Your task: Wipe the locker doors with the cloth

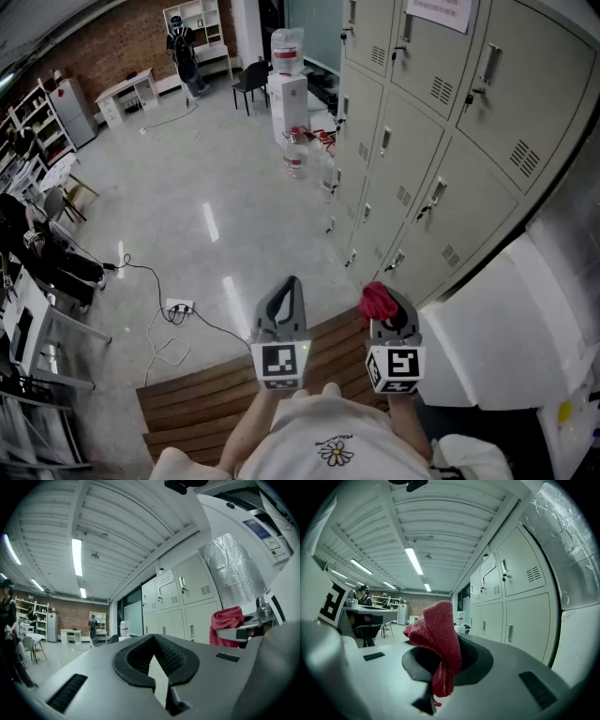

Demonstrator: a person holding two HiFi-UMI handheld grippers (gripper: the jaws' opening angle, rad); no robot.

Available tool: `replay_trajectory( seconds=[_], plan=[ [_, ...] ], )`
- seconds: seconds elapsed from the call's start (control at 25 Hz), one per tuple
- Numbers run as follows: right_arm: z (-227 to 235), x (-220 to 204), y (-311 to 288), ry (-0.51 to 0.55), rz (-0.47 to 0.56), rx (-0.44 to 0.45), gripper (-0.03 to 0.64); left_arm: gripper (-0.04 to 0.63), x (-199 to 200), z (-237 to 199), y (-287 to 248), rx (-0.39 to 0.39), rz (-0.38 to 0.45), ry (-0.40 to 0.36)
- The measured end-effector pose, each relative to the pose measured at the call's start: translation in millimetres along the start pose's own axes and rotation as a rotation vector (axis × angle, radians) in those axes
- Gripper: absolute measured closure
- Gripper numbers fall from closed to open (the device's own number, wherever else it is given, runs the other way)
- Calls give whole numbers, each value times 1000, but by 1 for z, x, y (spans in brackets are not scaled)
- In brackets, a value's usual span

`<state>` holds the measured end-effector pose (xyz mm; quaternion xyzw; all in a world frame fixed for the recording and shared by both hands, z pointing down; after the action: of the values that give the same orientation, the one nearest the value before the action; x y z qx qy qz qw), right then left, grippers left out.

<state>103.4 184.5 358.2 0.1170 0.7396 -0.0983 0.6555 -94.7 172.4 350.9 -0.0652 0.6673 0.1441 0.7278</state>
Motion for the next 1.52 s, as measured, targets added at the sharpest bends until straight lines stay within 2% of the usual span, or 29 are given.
replay_trajectory(
  seconds=[0.16,0.6,0.88,1.2,1.36,1.52],
  plan=[
    [2,-3,-3,-28,0,4,588,578,-4,2,-4,8,-20,-2],
    [17,-26,-6,-24,-16,134,588,578,-16,18,-16,73,-15,9],
    [28,-38,-11,-70,-41,160,588,578,-23,19,-23,118,-34,21],
    [50,-46,-36,-75,-31,123,588,578,-23,13,-70,91,22,25],
    [52,-60,-67,-60,-25,130,588,578,-42,0,-97,87,41,38],
    [47,-80,-118,-60,11,134,588,578,-64,-30,-132,85,75,27]
  ],
)
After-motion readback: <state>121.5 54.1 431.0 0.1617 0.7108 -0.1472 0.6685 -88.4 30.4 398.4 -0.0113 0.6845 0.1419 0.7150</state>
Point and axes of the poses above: the fingertips, and each gripper's own axes: y backward along the fingers, z to its right, x out of its top, the point moved 6 cm from there along y, backward along the fingers, and after that the axes turned 4 degrees about z, right-handed, at the moved point
